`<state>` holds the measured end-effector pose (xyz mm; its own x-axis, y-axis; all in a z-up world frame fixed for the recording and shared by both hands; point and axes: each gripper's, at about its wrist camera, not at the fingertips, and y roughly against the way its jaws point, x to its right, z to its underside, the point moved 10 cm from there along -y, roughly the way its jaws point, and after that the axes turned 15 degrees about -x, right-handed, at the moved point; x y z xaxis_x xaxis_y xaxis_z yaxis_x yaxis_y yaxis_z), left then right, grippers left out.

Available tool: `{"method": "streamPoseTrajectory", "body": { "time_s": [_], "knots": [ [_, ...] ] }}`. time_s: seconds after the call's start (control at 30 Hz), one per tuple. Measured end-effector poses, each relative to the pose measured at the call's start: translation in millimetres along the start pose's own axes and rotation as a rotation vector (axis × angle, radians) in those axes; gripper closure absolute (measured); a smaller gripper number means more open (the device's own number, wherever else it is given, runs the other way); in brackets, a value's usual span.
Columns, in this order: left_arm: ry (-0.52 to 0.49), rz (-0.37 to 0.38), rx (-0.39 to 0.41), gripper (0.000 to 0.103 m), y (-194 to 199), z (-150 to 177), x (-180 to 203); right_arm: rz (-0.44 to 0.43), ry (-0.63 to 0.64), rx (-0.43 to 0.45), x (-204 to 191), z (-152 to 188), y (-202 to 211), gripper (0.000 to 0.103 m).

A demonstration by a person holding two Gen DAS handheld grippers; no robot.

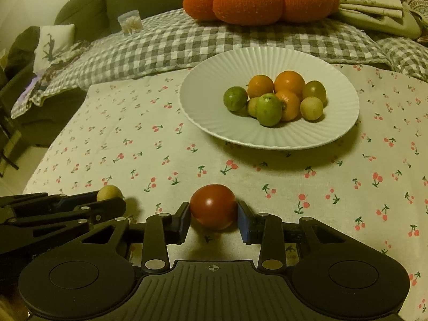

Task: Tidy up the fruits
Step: 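Grasp the red tomato with the right tool while the left tool grasps a pale yellow fruit, then carry the red tomato and yellow fruit over the white plate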

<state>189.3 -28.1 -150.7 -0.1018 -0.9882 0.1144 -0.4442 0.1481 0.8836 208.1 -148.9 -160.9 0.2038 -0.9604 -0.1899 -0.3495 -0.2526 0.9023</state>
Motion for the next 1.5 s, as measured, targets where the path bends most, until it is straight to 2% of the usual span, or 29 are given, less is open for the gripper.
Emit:
{"method": "streamPoseTrajectory", "body": {
  "time_s": [0.57,1.07,1.5],
  "knots": [
    [-0.006,0.046,0.063,0.079,23,-16,15,-0.052,0.008,0.074,-6,-9,39,0.068],
    [-0.045,0.073,0.115,0.079,37,-40,33,-0.054,-0.048,0.159,22,-29,70,0.068],
    [-0.079,0.083,0.145,0.079,33,-63,49,-0.031,-0.105,0.197,48,-51,74,0.068]
  ]
}}
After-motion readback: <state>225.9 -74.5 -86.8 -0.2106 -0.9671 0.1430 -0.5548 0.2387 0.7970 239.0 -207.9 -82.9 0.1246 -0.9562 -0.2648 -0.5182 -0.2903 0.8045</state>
